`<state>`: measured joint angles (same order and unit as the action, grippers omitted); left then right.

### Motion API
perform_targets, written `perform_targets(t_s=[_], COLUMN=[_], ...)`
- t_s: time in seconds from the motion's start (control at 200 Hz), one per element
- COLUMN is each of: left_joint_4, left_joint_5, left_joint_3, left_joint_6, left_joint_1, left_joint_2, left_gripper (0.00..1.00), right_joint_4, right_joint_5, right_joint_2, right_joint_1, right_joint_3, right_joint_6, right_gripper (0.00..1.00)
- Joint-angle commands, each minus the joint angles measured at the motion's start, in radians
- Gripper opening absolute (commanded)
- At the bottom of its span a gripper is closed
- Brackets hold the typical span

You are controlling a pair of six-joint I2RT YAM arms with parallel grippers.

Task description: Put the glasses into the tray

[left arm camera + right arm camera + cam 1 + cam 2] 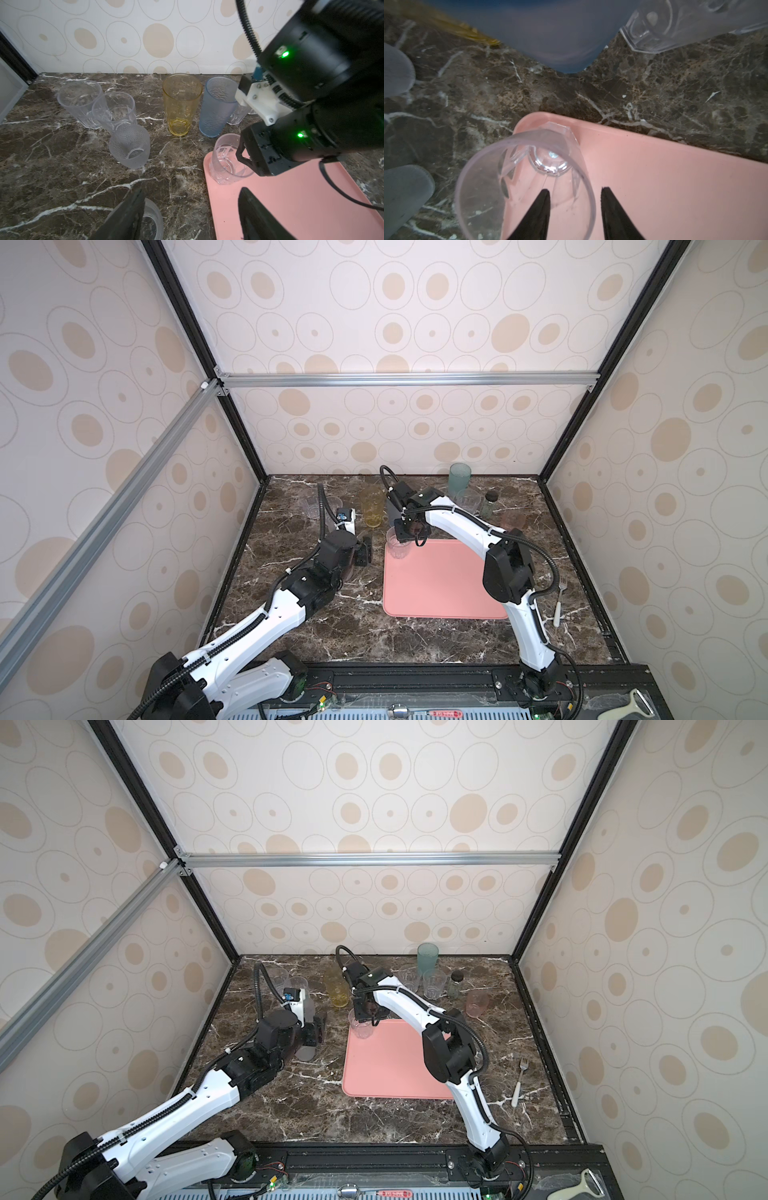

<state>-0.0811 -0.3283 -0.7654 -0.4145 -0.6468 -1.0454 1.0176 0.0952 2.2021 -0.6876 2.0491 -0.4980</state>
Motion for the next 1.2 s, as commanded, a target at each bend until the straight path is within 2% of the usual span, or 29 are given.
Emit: perform_targets(t_s=[0.0, 0.095, 0.155, 0.255, 0.405, 0.565, 0.765, 1.195], left_joint_4=[0.071, 0.138, 0.194, 0.268, 0.313, 0.356, 0.333, 0.325], left_joint_5=[-0.061, -0.060, -0.027, 0.017, 0.038, 0.069, 0.053, 0.065], left_joint_3=[-0.065, -0.074, -0.080, -0.102, -0.189, -0.265, -0.358, -0.348], left_joint_6=[0.061, 0.116, 0.154, 0.209, 0.323, 0.420, 0.462, 0.450], left_joint_1=[0.003, 0.002, 0.001, -0.029, -0.136, -0.208, -0.254, -0.255], left_joint_2=[-0.008, -0.024, -0.044, -0.113, -0.276, -0.446, -0.597, -0.662], left_gripper=[0.72, 0.71, 0.66, 0.64, 0.67, 0.69, 0.69, 0.72], right_joint_4=[0.022, -0.026, -0.100, -0.187, -0.195, -0.155, -0.155, -0.169], right_joint_5=[-0.052, -0.100, -0.123, -0.172, -0.214, -0.152, -0.134, -0.108], right_joint_2=[-0.176, -0.277, -0.340, -0.392, -0.371, -0.283, -0.178, -0.034], right_joint_1=[0.044, 0.118, 0.180, 0.296, 0.458, 0.551, 0.582, 0.582], right_joint_3=[-0.014, -0.100, -0.193, -0.293, -0.293, -0.237, -0.181, -0.069], right_joint_6=[0.015, 0.006, -0.017, -0.057, -0.074, -0.074, -0.089, -0.118], right_gripper=[0.44, 0.44, 0.44, 0.43, 0.41, 0.37, 0.35, 0.34])
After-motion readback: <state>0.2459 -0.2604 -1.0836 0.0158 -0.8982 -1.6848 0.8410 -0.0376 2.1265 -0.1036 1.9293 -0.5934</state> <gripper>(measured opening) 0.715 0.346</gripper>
